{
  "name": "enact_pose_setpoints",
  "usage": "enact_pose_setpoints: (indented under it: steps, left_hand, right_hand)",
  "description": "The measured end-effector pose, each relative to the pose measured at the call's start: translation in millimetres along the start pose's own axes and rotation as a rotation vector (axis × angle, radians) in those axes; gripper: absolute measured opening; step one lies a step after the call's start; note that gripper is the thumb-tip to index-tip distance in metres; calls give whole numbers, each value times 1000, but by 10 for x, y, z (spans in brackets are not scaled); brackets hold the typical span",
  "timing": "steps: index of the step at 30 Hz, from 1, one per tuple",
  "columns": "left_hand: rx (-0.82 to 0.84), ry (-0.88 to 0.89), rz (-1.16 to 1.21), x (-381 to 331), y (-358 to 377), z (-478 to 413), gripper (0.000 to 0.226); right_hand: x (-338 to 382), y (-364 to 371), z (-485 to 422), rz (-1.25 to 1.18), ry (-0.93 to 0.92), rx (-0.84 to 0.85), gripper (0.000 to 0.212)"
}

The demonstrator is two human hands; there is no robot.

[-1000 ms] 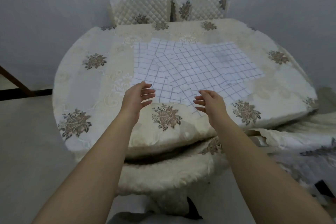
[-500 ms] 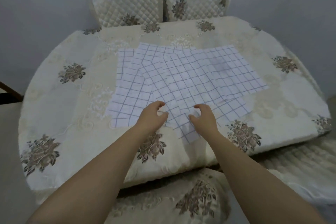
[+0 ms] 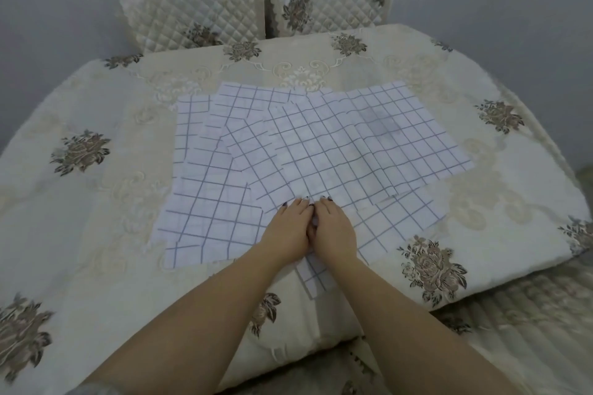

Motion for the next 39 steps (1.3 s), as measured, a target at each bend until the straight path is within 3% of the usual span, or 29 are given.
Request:
enact_pose_setpoints:
  steps: [3, 7, 14, 21, 28, 35, 39]
  left_hand:
    - [-52, 2, -11, 35, 62, -53, 48]
    - [-186, 37, -106, 12, -53, -105, 26]
    - [-253, 96, -4, 1, -142, -77, 13]
    - [-246, 141, 73, -118, -292, 63, 20]
    - [-197, 60, 191, -99, -448, 267, 18]
    - [-140, 19, 164, 12, -500, 470, 16]
    - [-109, -8, 161, 62, -497, 574, 18]
  right_hand:
    - [1, 4, 6, 14, 1, -42, 40]
    - [29, -50, 16, 32, -9, -171, 4]
    - [10, -177, 153, -149, -17, -111, 16]
    - [42, -373, 417, -331, 36, -188, 25]
    - [136, -749, 608, -505, 87, -303, 17]
    - [9, -1073, 778, -676, 158, -316, 30]
    - [-179, -1237, 892, -719, 228, -377, 24]
Point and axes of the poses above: each hand's wrist, its own z-axis away from the middle knuckle, its own y-axis out of the palm, x = y × z, the point moved 3 cm from there along -z, towards the middle knuckle, and after that the axes turned 3 degrees about -y, right-handed, at the moved point
